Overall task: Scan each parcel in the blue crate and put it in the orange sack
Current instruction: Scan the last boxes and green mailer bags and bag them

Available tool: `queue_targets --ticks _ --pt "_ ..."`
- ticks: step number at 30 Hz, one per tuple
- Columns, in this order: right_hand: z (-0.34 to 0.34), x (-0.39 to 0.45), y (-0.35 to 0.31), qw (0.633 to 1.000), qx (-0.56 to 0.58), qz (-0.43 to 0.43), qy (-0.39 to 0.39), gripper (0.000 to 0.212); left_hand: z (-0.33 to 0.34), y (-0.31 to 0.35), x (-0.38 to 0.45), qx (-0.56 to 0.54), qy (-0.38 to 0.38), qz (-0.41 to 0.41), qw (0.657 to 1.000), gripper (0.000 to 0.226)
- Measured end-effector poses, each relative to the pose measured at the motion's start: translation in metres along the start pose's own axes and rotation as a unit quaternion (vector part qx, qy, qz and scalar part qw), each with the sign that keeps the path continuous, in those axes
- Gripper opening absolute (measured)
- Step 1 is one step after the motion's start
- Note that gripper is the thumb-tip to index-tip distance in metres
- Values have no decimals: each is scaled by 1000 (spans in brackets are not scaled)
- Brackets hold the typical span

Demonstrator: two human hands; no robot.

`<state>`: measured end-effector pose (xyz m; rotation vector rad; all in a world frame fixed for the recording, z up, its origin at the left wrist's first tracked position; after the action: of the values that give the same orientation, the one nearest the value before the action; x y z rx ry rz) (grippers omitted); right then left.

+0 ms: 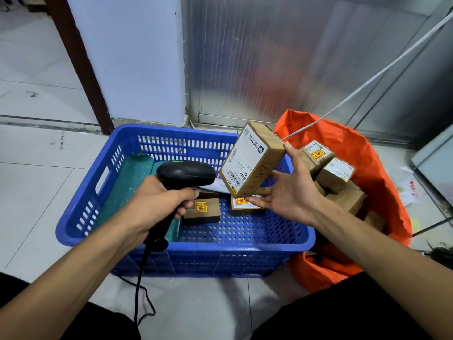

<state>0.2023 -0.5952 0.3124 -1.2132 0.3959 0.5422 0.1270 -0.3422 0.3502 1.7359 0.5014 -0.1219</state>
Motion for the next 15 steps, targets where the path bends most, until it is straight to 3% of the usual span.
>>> queue_targets --ticks 3,8,12,15 --pt "-7 3 -7 998 -48 -28 42 94 1 -1 1 4 3 4 1000 7" --pt "-15 0 -27 987 -80 -95 101 65 2 -2 5 13 9 13 1000 4" --pt "-21 0 -38 982 -104 -110 116 73 7 -1 12 34 21 35 999 10" --pt "-23 0 -42 975 -127 -126 134 65 15 0 15 53 14 45 997 9"
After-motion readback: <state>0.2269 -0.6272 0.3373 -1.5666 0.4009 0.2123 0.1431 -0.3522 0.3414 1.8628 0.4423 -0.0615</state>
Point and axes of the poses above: each hand's wrist, its own x-axis towards the middle knuckle, its own z-axis out of the palm, y = z × x, the point moved 2 cm from there along x, towards the middle knuckle, and after that the axes turned 7 degrees about y, right-handed, at the moved point
